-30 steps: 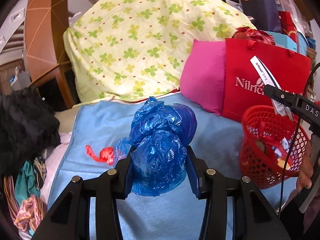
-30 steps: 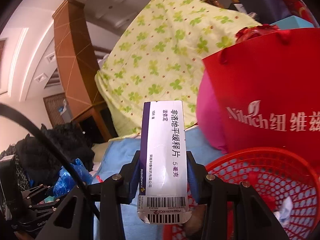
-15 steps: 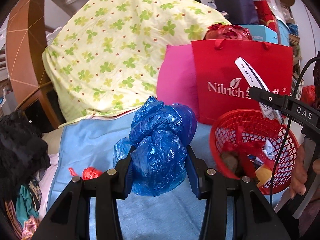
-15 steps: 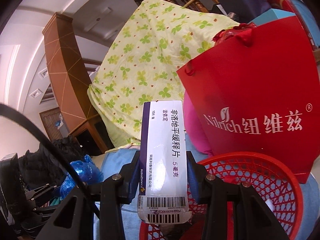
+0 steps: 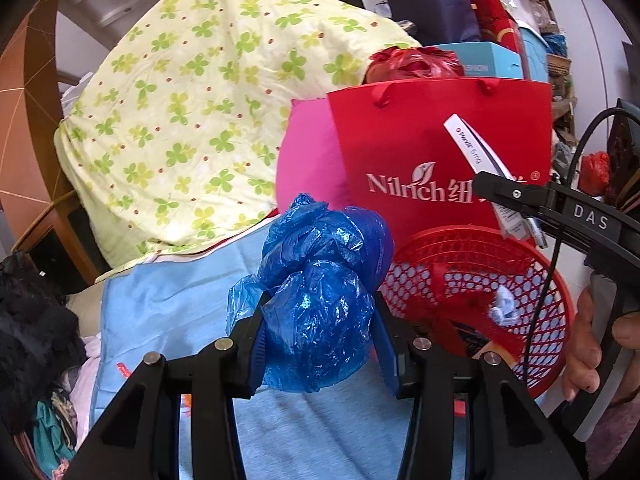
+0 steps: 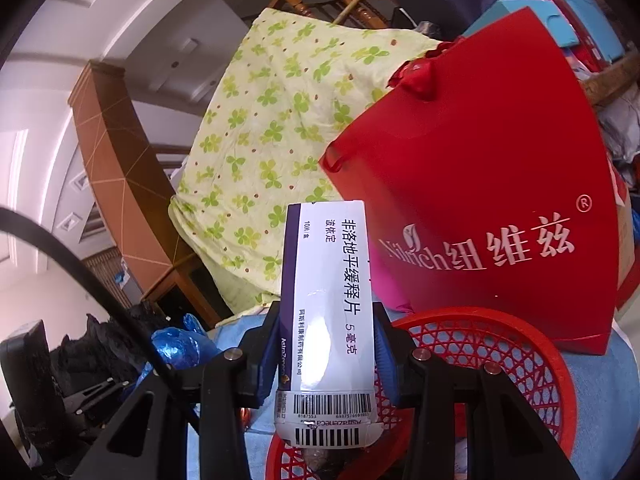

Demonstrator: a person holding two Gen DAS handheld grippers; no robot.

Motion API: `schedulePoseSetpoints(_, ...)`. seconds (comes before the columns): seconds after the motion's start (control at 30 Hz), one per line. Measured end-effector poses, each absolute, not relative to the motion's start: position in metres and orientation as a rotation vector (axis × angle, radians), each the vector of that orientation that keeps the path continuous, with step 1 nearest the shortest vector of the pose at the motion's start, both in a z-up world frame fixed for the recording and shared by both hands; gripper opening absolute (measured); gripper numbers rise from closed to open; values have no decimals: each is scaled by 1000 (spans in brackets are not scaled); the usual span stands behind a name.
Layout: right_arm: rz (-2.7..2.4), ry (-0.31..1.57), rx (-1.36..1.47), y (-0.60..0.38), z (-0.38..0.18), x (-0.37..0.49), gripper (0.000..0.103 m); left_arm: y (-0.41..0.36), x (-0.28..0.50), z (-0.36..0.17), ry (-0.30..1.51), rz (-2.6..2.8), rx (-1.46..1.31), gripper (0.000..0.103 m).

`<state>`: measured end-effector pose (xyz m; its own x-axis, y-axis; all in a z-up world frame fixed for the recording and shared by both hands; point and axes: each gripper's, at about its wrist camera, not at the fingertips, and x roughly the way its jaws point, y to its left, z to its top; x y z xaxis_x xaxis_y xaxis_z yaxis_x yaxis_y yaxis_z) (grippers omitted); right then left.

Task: Collect trash
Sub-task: 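Carry the box and blue bag over the red basket and open both tools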

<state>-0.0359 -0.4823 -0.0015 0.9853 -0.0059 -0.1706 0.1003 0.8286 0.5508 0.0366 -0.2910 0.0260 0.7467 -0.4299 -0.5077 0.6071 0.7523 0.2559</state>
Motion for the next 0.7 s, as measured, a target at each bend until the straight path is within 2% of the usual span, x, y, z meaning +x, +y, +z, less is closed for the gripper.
schedulePoseSetpoints(0.47, -44, 150, 777, -514, -13, -43, 46, -326, 47, 14, 565, -831, 299, 50)
schedulePoseSetpoints(0.57, -62, 156, 792, -517, -15, -44, 48, -335, 50, 10, 573, -841, 295, 63)
schedulePoseSetpoints(0.6, -67, 162, 796, -518, -16, -44, 53, -337, 49, 8, 570, -836, 299, 70)
schedulePoseSetpoints(0.63, -78, 168, 805, -519, -17, -42, 67, -338, 49, 7, 568, -834, 301, 73)
schedulePoseSetpoints(0.67, -90, 165, 811, -519, -17, -43, 73, -337, 48, 5, 567, -836, 302, 73)
schedulePoseSetpoints(0.7, -102, 158, 814, -520, -18, -45, 73, -336, 47, 3, 568, -840, 304, 73)
